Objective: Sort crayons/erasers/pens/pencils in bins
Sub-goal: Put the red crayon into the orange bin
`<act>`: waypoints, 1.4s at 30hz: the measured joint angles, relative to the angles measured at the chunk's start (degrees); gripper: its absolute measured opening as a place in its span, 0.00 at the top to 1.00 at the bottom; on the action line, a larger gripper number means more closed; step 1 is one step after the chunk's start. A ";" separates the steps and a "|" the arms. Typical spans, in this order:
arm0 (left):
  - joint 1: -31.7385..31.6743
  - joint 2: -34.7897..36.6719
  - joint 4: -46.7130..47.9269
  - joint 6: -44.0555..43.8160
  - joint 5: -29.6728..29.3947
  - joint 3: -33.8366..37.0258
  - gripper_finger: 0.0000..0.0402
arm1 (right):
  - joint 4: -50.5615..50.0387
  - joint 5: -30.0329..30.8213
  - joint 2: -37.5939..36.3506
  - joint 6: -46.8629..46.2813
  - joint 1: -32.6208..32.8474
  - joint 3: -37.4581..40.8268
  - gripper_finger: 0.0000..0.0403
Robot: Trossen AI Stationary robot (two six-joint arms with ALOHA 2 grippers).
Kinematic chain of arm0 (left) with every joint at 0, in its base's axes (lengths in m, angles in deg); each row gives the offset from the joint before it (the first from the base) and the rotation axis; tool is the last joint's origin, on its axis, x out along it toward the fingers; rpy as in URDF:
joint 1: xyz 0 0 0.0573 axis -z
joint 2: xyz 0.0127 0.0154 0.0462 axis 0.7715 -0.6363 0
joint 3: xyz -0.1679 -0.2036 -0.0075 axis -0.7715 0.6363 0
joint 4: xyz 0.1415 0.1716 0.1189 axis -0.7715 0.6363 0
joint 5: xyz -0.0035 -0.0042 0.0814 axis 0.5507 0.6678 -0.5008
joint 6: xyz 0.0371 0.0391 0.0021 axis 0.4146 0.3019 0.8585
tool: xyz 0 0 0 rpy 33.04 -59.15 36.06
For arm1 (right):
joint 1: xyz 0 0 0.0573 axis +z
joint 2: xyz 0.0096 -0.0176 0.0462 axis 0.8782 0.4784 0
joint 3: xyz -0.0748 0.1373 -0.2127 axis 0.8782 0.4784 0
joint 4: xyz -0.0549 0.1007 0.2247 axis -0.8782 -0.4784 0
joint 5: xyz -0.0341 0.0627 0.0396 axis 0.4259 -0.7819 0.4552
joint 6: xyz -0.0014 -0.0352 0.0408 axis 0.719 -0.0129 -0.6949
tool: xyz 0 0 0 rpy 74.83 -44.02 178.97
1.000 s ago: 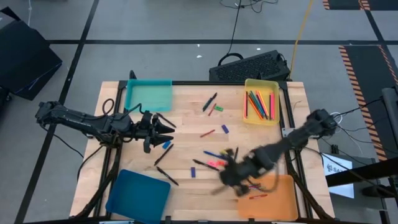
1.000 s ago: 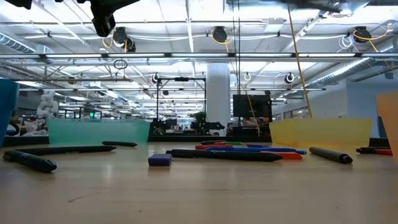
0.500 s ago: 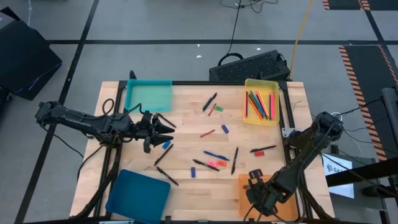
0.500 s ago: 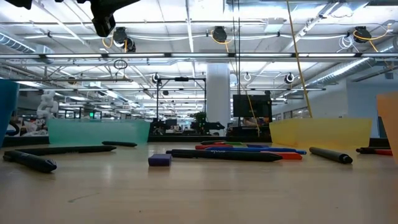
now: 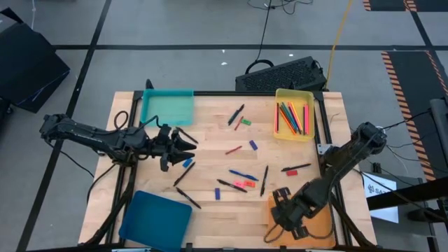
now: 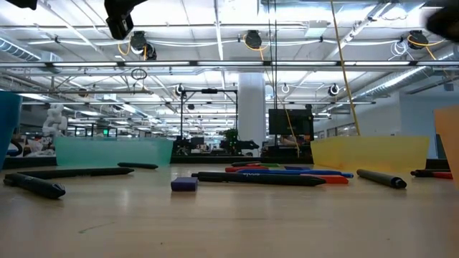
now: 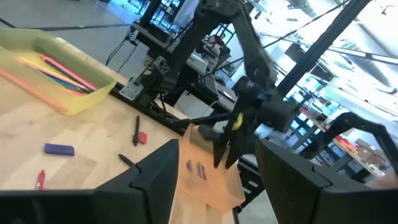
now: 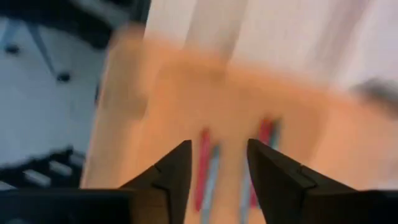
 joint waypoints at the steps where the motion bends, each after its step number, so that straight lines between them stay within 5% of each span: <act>1: 0.00 0.00 0.00 0.34 -0.03 0.00 0.46 | -2.15 1.89 -0.35 0.77 -1.67 -2.38 0.61; 5: -0.56 0.00 0.03 -0.41 -1.41 0.00 0.46 | -7.24 12.06 -0.53 7.18 -10.53 -10.08 0.57; 8: -1.86 0.04 0.02 -0.48 -0.29 0.00 0.46 | -3.95 14.27 0.35 15.33 -18.55 -12.39 0.54; 20: -5.80 5.61 2.25 3.60 6.22 0.00 0.46 | 11.59 1.89 15.36 46.14 -43.45 -12.30 0.55; 36: -4.76 5.53 2.56 8.95 6.58 0.00 0.46 | 13.66 -0.84 26.21 57.32 -51.50 -11.75 0.71; 42: -4.76 5.53 2.14 13.67 5.16 0.00 0.46 | 15.67 5.76 25.94 60.28 -50.09 -8.84 0.84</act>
